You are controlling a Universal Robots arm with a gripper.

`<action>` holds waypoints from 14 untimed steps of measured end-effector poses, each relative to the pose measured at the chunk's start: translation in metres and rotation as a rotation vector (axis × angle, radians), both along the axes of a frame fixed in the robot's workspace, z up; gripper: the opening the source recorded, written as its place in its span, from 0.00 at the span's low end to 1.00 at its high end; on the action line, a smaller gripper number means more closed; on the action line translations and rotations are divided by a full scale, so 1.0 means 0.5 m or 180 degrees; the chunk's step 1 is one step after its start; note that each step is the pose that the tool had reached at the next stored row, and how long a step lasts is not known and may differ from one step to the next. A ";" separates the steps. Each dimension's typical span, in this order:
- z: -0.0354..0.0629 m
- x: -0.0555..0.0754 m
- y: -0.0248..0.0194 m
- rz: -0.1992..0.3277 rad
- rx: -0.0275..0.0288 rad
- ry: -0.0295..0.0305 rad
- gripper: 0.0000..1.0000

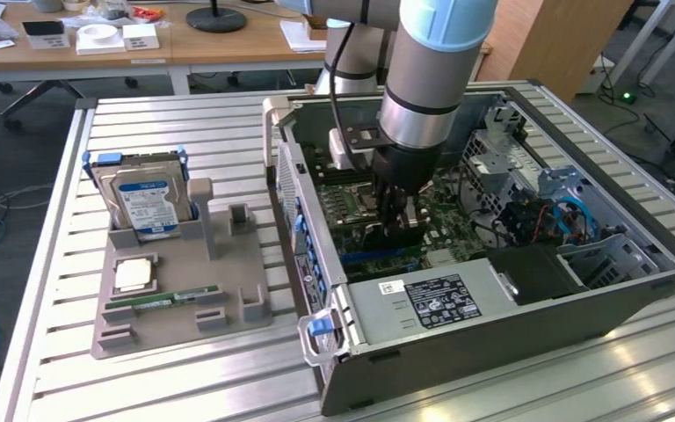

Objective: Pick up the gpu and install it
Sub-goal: 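Insert the gpu into the slot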

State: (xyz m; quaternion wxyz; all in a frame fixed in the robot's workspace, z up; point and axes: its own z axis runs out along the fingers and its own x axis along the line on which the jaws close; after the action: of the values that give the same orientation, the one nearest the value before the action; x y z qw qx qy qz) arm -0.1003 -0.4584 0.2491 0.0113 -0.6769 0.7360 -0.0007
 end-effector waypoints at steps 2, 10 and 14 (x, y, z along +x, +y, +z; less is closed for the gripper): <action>0.000 0.000 0.0000 0.0000 0.0000 0.0000 0.27; -0.002 0.001 0.0000 0.0000 0.0000 0.0000 0.27; -0.004 0.001 0.0000 0.0000 0.0000 0.0000 0.27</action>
State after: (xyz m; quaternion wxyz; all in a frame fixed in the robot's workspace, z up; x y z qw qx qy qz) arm -0.1000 -0.4584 0.2469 0.0113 -0.6769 0.7360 -0.0007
